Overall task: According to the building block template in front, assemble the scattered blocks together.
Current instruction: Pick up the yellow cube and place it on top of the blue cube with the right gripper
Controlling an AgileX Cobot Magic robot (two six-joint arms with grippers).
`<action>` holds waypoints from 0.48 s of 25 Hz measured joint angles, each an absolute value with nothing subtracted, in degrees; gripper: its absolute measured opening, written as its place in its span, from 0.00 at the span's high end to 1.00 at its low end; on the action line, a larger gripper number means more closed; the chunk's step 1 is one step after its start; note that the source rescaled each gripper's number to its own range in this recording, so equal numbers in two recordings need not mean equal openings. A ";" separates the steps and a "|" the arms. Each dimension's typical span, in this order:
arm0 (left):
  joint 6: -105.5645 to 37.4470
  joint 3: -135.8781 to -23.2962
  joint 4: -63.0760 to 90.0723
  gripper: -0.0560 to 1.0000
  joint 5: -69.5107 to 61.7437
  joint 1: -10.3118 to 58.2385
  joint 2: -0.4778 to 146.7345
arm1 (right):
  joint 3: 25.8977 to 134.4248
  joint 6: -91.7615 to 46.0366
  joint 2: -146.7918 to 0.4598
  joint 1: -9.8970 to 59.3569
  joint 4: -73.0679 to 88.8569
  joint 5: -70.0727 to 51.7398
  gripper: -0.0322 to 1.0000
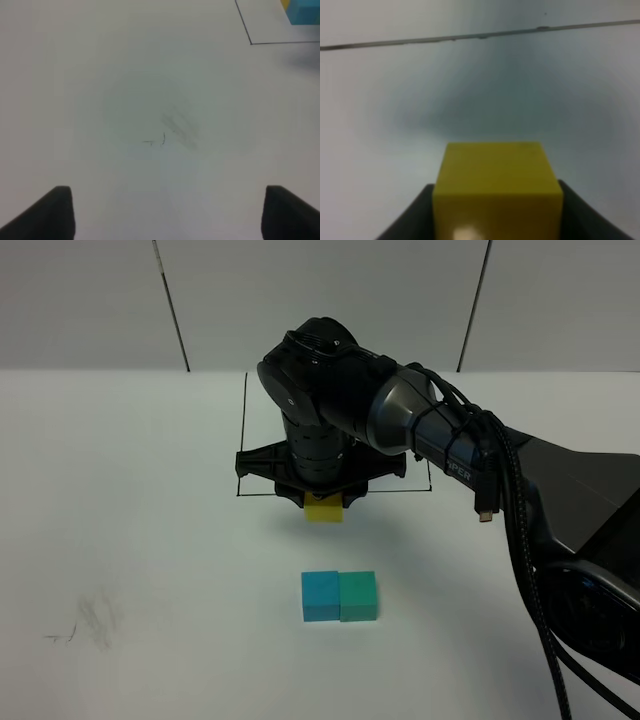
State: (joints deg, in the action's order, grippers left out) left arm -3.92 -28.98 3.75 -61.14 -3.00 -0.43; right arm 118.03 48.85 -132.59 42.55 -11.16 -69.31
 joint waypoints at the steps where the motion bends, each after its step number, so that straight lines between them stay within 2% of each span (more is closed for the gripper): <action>1: -3.92 -28.98 3.75 0.22 -61.14 -3.00 -0.43 | 118.03 48.65 -132.59 42.68 -11.16 -69.39 0.70; 12: -3.92 -28.98 3.75 0.22 -61.14 -3.00 -0.43 | 116.40 47.32 -132.59 45.23 -12.50 -69.52 0.70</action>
